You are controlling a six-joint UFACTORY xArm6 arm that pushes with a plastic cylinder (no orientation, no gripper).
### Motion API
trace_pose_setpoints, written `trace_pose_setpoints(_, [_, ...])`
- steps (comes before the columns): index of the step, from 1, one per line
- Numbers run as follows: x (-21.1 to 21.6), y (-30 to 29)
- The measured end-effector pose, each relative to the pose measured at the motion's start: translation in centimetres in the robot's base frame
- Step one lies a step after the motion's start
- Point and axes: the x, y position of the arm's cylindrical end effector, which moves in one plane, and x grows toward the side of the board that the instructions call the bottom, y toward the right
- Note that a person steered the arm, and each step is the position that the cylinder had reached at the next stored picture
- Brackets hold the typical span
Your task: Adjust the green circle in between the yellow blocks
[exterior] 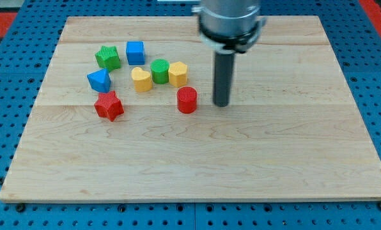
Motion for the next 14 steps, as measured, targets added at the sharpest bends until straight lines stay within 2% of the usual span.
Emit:
trace_pose_setpoints(1, [-3.9,1.7])
trace_pose_setpoints(2, [-8.1,0.1])
trace_pose_setpoints(3, [-12.6,-6.0])
trace_pose_setpoints(4, [-12.5,-11.8])
trace_pose_setpoints(5, [-9.1,-14.0])
trace_pose_setpoints(6, [-7.5,-17.1])
trace_pose_setpoints(8, [-8.5,-12.7])
trace_pose_setpoints(9, [-10.4,-13.6])
trace_pose_setpoints(10, [-9.5,-8.8])
trace_pose_setpoints(11, [-8.6,-9.7])
trace_pose_setpoints(14, [-7.3,-7.4])
